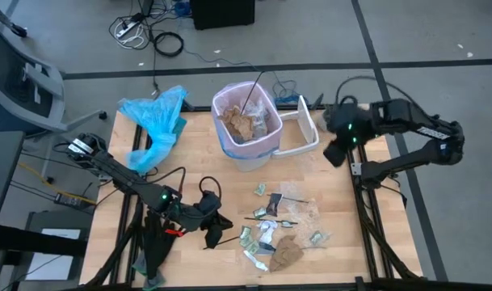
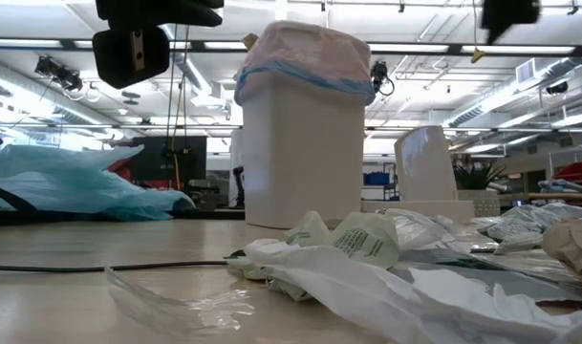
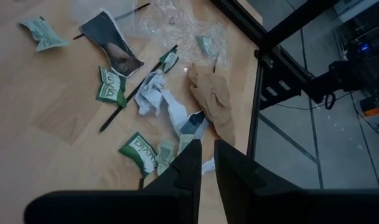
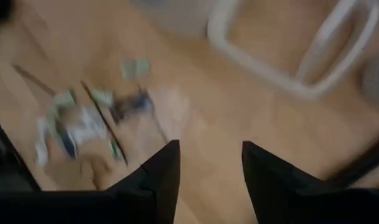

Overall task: Place trash/remove bag and relplace
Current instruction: Put the clear cellophane into the trash bin

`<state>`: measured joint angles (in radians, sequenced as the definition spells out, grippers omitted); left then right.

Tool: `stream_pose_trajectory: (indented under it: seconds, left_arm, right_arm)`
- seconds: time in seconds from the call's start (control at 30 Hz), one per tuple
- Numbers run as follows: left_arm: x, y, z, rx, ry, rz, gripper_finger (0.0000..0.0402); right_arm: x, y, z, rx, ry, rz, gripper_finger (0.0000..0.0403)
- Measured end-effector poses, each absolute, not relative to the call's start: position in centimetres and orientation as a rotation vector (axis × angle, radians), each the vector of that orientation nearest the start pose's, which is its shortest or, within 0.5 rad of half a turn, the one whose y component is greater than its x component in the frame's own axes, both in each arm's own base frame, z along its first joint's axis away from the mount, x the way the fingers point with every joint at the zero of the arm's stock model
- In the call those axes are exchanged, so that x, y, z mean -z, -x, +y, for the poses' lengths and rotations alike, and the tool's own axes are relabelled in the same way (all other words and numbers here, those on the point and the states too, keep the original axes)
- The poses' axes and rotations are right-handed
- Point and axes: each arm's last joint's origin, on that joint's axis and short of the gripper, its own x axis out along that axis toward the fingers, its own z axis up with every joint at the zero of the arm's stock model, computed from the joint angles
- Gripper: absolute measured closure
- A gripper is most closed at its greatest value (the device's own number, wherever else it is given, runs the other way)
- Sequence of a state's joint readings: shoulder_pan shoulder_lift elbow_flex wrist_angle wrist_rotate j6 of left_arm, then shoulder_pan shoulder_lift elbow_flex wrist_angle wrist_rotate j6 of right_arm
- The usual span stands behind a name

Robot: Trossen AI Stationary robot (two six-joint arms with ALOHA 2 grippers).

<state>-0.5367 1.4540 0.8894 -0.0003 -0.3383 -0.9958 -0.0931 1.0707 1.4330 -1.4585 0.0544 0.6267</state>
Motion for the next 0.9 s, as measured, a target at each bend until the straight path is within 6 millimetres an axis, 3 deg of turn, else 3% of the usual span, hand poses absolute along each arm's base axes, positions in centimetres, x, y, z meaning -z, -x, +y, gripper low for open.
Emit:
stream_pose_trajectory:
  seconds: [0.33,0.6,0.9]
  left_arm:
    - [-23.5,-27.0,-14.9,-0.070,0.684,0.548,0.0349]
    - [-23.5,-27.0,-14.9,-0.070,0.685,0.547,0.0349]
    - [-23.5,-27.0,-14.9,-0.071,0.686,0.546,0.0349]
  right_arm:
    - [-31.2,-14.2,3.4,0.477,-0.675,1.212,0.0243]
    - [-25.1,-16.1,7.4,0.411,-0.751,1.156,0.0244]
    - [-19.4,-16.8,10.4,0.446,-0.754,1.196,0.0243]
